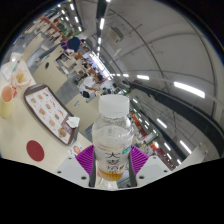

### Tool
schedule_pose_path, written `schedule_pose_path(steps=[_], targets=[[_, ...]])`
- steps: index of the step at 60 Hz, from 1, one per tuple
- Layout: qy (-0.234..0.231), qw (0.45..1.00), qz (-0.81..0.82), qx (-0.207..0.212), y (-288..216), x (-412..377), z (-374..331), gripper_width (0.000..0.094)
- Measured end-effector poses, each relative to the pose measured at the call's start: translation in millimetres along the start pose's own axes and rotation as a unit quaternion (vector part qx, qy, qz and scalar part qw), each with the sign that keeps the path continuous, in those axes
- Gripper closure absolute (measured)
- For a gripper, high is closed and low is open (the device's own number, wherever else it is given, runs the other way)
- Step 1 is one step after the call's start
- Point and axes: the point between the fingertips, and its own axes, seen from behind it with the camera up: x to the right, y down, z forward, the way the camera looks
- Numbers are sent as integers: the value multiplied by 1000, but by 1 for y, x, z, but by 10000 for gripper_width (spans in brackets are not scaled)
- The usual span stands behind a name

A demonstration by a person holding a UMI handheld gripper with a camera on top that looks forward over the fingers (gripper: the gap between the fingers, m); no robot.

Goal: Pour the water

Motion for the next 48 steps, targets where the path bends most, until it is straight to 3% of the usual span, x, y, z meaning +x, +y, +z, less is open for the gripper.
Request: schedule_pose_path(steps=[9, 18, 28, 37, 48], targets=[[13, 979, -191, 62, -95, -53, -13, 478], [19, 922, -369, 118, -154, -129, -22, 478], [28, 838, -523, 156, -177, -201, -25, 477], [17, 794, -587, 156, -177, -240, -24, 479], [-18, 832, -532, 153, -179, -246, -23, 480]])
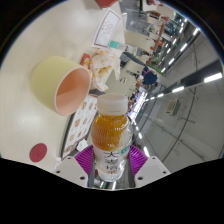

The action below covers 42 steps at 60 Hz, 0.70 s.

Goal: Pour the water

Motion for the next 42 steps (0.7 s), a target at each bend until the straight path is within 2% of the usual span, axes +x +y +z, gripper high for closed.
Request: schedule_pose_path(steps=[6, 12, 16, 22, 32, 36, 42], targets=[[-28, 989, 142, -4, 18, 4, -3, 480], [-43, 946, 322, -15, 41, 11, -11, 477], [-51, 899, 436, -7, 64, 18, -16, 478], [-76, 810, 581, -17, 90, 3, -20, 479], [-128, 648, 750, -41, 101, -64, -14, 478], [-138, 607, 782, -41, 102, -89, -10, 479], [-146, 573, 804, -59, 98, -127, -6, 478]])
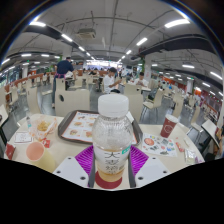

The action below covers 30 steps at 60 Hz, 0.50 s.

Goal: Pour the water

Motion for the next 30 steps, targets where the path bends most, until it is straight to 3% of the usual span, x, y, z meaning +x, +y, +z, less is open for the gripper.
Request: schedule_pose_path(steps=[12, 16, 22, 26, 30], targets=[[-17, 998, 55, -24, 52, -1, 20, 464], [-13, 999, 52, 2, 47, 0, 18, 475], [-12, 999, 53, 7, 47, 0, 20, 411], [-12, 998, 53, -10, 51, 1, 18, 334], [-11, 998, 56, -26, 55, 1, 10, 109]])
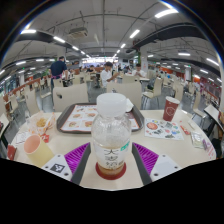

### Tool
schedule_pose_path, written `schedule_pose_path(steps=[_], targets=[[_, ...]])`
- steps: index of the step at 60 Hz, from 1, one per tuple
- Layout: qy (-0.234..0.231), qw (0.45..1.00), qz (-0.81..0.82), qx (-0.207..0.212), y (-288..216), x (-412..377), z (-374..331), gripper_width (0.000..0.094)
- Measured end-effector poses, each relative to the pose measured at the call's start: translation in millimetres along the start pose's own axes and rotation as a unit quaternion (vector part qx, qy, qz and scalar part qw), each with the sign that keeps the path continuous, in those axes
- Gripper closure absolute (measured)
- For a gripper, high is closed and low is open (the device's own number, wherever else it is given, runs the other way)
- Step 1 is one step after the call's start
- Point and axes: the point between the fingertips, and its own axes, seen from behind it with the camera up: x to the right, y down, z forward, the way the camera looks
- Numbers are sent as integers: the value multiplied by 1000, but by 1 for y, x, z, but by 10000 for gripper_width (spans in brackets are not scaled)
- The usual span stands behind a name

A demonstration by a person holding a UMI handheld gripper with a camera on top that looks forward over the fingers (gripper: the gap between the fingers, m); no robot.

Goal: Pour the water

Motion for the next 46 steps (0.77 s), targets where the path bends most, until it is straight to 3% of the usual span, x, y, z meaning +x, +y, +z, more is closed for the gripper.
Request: schedule_pose_path(steps=[1, 4, 23, 46], targets=[[0, 1000, 0, -2, -1, -1, -4, 72], [3, 1000, -2, -13, -2, -3, -21, 111], [3, 997, -14, -78, 5, -39, -176, 91], [34, 995, -42, -83, 10, -30, -241, 91]])
